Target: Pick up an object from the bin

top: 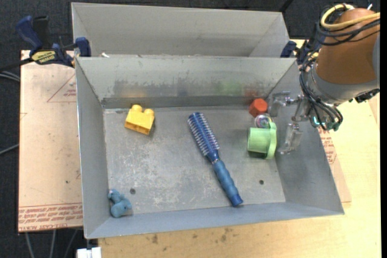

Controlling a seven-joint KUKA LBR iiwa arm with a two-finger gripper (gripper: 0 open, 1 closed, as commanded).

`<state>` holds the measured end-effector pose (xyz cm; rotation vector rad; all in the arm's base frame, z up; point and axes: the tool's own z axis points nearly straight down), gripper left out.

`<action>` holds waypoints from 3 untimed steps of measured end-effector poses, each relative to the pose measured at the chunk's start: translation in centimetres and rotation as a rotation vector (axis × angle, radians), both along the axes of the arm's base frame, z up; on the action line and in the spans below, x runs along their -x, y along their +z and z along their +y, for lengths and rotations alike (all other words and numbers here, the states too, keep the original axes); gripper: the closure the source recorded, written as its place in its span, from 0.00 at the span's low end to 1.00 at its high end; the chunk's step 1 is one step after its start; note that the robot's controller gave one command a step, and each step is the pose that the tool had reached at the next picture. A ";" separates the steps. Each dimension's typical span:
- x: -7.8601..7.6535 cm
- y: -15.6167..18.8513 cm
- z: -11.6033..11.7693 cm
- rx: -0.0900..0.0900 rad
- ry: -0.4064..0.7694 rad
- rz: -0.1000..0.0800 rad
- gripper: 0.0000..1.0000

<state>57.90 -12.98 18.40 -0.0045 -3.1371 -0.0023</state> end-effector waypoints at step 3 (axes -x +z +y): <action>-2.3 0.3 0.6 0.004 0.083 -0.015 1.00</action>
Offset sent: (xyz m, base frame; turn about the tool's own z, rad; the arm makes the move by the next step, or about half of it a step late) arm 0.0412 0.0056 -0.1140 -0.0748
